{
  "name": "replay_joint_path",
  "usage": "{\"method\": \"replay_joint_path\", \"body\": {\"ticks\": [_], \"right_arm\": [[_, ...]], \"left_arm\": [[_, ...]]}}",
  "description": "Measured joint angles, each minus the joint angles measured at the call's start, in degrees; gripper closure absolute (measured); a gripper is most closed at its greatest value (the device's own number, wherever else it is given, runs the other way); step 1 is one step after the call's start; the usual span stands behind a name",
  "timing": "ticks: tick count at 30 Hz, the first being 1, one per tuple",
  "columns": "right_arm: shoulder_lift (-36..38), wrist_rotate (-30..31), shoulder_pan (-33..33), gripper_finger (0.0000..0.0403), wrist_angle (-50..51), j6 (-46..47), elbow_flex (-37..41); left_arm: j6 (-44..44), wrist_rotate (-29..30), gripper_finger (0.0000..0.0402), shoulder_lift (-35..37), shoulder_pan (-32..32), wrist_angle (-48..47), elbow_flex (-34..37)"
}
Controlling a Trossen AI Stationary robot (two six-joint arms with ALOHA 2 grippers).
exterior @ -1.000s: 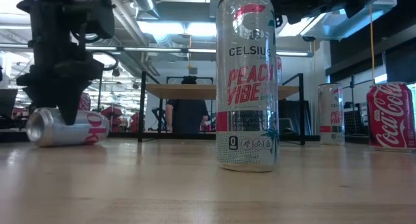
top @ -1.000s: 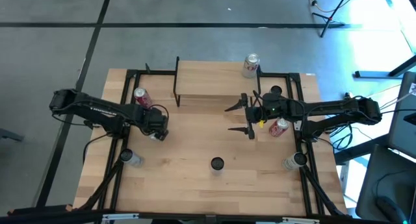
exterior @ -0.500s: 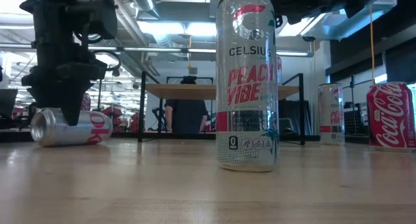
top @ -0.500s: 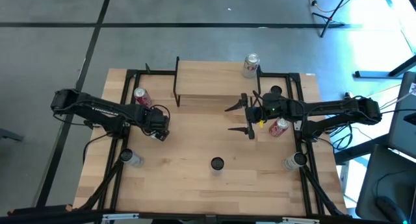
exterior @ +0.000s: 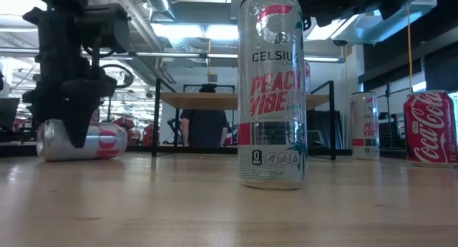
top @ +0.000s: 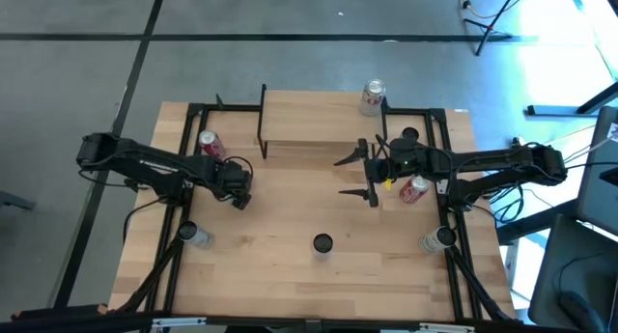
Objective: Place canned beverage on shelf
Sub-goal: Put the red-silver soda can on the shelf aligned with the other red-silver soda can
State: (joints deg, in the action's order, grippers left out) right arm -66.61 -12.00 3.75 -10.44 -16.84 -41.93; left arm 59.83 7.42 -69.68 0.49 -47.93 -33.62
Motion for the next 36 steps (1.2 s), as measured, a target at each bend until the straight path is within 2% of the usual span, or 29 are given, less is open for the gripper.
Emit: {"method": "replay_joint_path", "body": {"ticks": [3, 7, 12, 17, 20, 24, 28, 32, 36], "right_arm": [[0.00, 0.02, 0.02, 0.0054, 0.00, 0.00, 0.00], [0.00, 0.01, -0.01, 0.0054, 0.01, 0.02, 0.00], [0.00, -2.12, 0.00, 0.0054, 0.22, 1.42, 0.00], [-0.31, -2.59, -0.01, 0.0054, 0.44, 1.99, 0.00], [-1.15, -2.57, -0.01, 0.0054, 0.80, 3.30, 0.04], [-2.55, -1.86, -0.01, 0.0054, -0.24, 3.61, 0.04], [-3.20, 2.38, -0.01, 0.0054, -3.08, 5.23, 0.04], [-3.36, 4.02, 0.02, 0.0054, -4.78, 6.10, -0.02], [-3.97, 3.91, 0.02, 0.0054, -5.60, 6.59, 0.00]], "left_arm": [[-0.28, 1.23, 0.0046, 0.16, -0.22, 2.23, -0.03], [-1.11, 6.38, 0.0047, -0.14, -0.59, 4.13, -0.03], [-1.56, 4.85, 0.0053, -3.10, -0.16, 4.76, -0.08], [-3.82, 5.14, 0.0095, -7.89, -0.29, 6.20, -0.15], [-5.81, 6.14, 0.0126, -8.42, -1.79, 7.69, -0.38], [-8.06, 8.23, 0.0131, -6.49, -5.31, 8.83, -2.14], [-13.23, 15.46, 0.0131, -3.36, -9.09, 17.54, -4.17], [-28.27, 21.63, 0.0130, -2.39, -12.21, 35.40, -4.30], [-42.49, 22.05, 0.0127, -4.06, -13.09, 53.16, -4.42]]}}
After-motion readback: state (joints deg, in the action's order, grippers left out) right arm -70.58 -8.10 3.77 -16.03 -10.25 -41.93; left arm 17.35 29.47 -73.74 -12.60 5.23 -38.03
